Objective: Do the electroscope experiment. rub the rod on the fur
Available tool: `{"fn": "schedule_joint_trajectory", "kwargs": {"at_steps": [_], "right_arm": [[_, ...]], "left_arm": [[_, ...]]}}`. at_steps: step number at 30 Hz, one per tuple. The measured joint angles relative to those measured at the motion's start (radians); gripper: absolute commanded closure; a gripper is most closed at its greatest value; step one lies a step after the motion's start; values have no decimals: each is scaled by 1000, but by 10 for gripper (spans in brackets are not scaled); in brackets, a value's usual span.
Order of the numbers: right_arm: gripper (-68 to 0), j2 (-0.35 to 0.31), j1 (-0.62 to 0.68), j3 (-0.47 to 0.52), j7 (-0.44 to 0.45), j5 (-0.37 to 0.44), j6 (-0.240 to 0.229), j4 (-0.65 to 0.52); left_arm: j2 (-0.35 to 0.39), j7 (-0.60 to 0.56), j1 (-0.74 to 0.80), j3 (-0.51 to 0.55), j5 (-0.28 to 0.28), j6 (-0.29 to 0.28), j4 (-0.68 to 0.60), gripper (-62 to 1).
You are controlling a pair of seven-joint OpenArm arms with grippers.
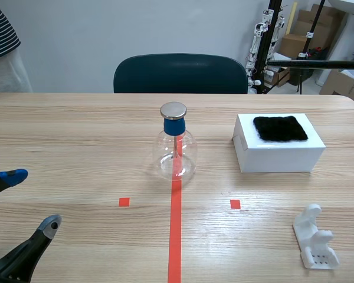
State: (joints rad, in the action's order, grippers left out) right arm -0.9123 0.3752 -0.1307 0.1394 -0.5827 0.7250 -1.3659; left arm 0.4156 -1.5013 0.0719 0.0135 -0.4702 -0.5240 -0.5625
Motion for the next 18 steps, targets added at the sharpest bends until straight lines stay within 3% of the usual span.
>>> {"fn": "schedule_joint_trajectory", "kwargs": {"at_steps": [7,13,18], "right_arm": [[1,203,214,249,154,1,-3,-161],[1,351,359,285,243,-2,-3,-302],[1,375,475,277,275,-184,-3,-354]], "left_arm": [[0,0,0,0,0,0,0,-623],[0,0,0,0,0,0,0,-623],[0,0,0,0,0,0,0,-623]]}}
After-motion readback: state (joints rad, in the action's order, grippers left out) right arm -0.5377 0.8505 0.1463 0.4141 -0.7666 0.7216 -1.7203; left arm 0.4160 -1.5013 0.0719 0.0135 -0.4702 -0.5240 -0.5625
